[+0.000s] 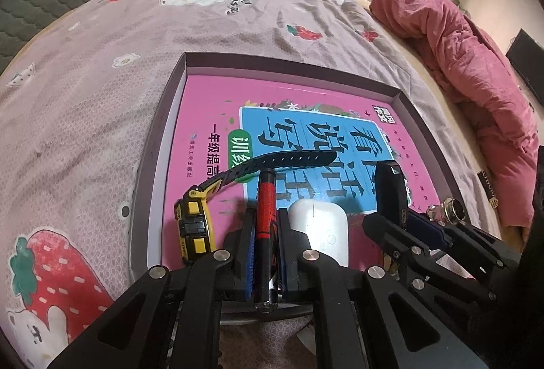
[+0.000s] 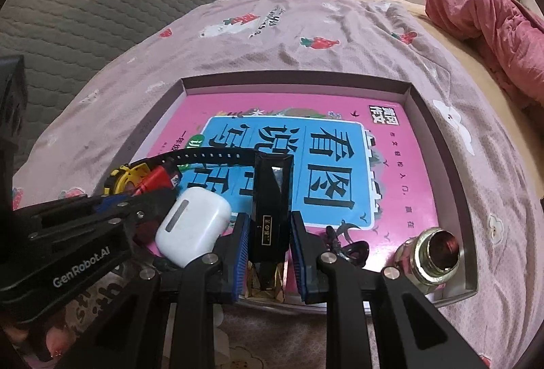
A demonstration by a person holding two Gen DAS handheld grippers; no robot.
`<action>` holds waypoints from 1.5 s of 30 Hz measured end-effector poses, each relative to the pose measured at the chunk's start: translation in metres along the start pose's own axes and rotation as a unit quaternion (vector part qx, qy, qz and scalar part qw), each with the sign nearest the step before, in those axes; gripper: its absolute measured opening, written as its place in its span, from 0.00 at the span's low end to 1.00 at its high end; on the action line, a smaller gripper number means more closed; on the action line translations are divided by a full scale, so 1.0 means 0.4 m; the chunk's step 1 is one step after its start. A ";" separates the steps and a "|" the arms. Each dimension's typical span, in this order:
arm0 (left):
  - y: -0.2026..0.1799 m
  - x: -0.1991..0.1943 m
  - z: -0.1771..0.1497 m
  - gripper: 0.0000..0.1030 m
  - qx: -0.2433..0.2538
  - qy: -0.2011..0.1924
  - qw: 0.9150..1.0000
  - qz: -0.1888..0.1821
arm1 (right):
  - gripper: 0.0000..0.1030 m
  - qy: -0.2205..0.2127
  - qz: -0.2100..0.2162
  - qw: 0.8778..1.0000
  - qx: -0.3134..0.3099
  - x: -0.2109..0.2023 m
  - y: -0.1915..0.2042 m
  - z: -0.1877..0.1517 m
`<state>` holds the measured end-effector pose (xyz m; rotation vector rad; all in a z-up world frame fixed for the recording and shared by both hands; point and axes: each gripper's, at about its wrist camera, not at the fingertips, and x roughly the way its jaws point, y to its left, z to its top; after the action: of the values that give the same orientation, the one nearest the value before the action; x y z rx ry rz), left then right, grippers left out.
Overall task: Organize rigid objects
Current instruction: 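Lower the red lighter into the tray with the left tool while the right tool lowers the black case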
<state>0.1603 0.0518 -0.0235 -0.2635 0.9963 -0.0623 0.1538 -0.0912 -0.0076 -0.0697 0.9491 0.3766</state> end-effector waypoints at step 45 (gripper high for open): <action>0.001 0.007 -0.010 0.10 0.013 0.013 1.000 0.019 | 0.25 0.040 -0.002 0.999 0.013 -0.001 -0.040 -0.011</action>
<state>0.1584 0.0510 -0.0279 -0.2200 1.0257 -0.0451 0.1557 -0.1074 -0.0117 -0.0634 1.0322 0.3593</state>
